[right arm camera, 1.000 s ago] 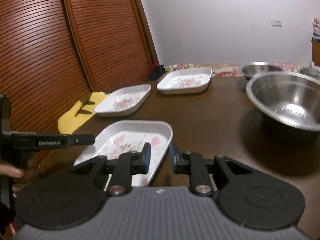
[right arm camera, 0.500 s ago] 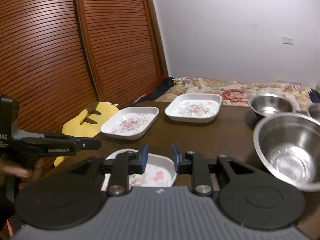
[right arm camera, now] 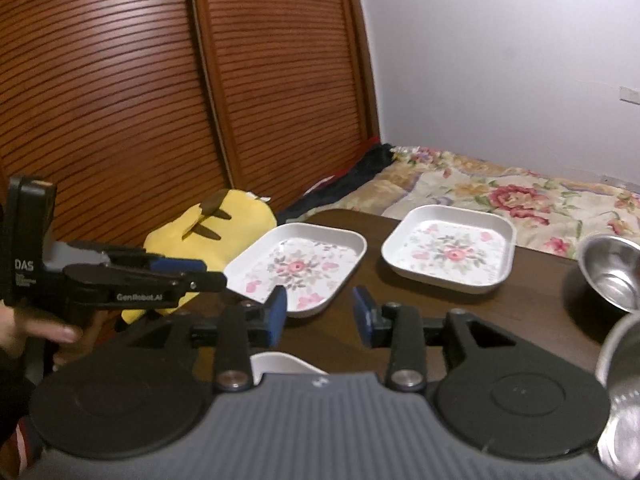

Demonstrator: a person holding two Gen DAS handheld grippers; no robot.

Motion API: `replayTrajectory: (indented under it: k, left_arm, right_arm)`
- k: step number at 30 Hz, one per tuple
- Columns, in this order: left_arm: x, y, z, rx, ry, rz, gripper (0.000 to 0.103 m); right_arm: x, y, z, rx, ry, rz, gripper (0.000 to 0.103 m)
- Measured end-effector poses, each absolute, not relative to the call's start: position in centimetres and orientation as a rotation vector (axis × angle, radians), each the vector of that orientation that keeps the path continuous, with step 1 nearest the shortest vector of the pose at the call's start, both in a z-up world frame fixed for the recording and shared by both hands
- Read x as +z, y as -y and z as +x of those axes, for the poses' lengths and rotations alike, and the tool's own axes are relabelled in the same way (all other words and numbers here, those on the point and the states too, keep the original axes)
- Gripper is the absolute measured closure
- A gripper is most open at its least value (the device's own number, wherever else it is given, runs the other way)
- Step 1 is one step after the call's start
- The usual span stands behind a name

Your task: Organize plates and bowls

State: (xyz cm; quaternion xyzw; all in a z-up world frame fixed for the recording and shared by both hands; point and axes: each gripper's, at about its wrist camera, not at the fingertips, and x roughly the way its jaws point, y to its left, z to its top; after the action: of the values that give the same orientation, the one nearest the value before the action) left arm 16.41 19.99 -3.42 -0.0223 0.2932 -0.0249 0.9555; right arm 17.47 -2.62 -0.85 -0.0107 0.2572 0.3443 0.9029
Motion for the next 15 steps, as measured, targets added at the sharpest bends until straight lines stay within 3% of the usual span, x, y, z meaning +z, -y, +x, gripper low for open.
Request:
replayTrajectory:
  k: [15]
  left_arm:
    - [-5.8, -24.5, 22.4, -0.046, -0.630, -0.083, 0.064]
  right_arm:
    - [-2.8, -2.9, 24.0, 0.728, -0.687, -0.055, 0.064]
